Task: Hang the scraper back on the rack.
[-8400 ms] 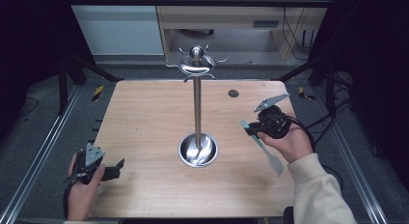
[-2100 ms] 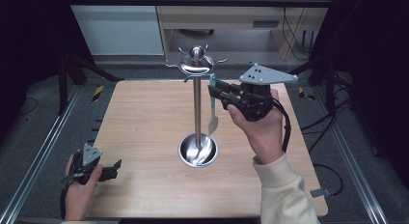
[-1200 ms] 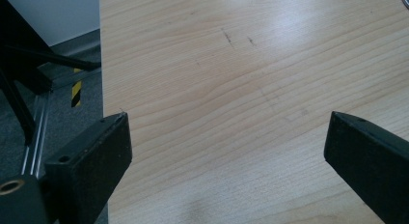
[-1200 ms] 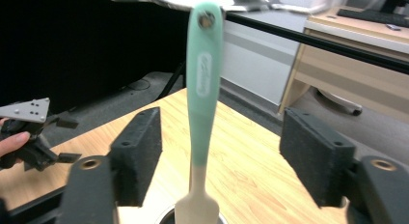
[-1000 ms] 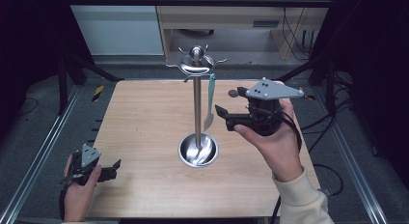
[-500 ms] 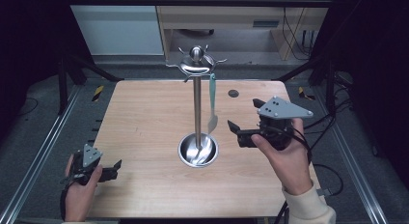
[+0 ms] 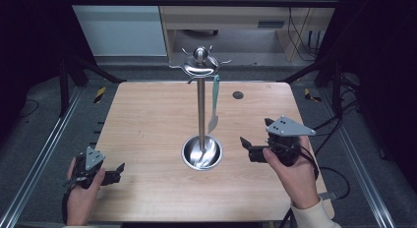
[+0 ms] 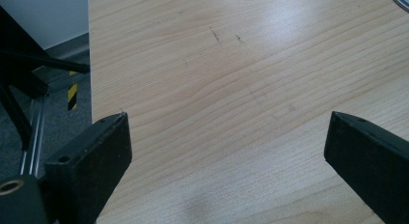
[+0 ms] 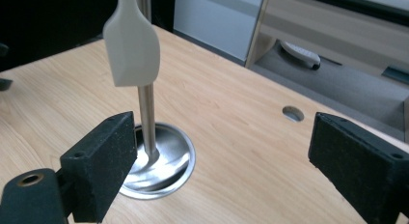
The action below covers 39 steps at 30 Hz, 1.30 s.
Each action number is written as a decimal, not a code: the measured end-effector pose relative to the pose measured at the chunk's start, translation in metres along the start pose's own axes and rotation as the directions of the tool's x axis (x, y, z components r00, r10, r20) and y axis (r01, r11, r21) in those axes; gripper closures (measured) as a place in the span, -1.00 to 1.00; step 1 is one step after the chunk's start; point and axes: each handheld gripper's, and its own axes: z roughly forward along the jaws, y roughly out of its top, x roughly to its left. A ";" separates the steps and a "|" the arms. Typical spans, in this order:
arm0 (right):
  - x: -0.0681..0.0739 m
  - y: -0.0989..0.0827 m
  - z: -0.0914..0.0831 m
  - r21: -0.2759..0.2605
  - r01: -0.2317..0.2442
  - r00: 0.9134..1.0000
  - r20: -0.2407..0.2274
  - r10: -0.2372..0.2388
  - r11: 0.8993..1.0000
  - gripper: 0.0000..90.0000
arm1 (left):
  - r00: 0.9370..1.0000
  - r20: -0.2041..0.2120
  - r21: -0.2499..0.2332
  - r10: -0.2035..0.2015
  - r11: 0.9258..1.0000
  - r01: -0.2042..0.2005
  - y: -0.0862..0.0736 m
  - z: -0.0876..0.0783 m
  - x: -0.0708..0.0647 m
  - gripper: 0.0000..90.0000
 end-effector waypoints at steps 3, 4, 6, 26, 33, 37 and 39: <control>0.000 -0.008 0.004 0.016 -0.009 1.000 0.004 0.009 1.000 -0.77 | 1.000 0.000 -0.002 0.000 1.000 0.000 0.000 0.000 0.000 -0.94; -0.001 -0.010 0.006 0.019 -0.011 1.000 0.006 0.011 1.000 -0.77 | 1.000 0.000 -0.001 0.000 1.000 0.000 0.000 0.000 0.000 -0.94; -0.001 -0.014 0.009 0.026 -0.014 1.000 0.003 0.014 1.000 -0.77 | 1.000 0.001 -0.002 -0.002 1.000 0.002 0.000 0.000 0.000 -0.94; -0.026 -0.064 0.034 0.071 -0.125 0.989 0.082 0.120 0.990 -0.75 | 0.999 0.022 -0.047 0.027 0.999 -0.026 0.003 -0.002 -0.004 -0.95; -0.038 -0.079 0.044 0.100 -0.165 0.982 0.105 0.155 0.981 -0.73 | 0.999 0.015 -0.062 0.032 0.998 -0.031 0.004 -0.003 -0.003 -0.95; -0.042 -0.086 0.048 0.113 -0.197 0.976 0.116 0.184 0.974 -0.72 | 0.999 -0.005 -0.075 0.036 0.997 -0.036 0.005 -0.005 -0.002 -0.95; -0.047 -0.091 0.051 0.113 -0.216 0.971 0.125 0.202 0.970 -0.71 | 0.999 -0.015 -0.079 0.032 0.996 -0.033 0.004 -0.006 -0.002 -0.95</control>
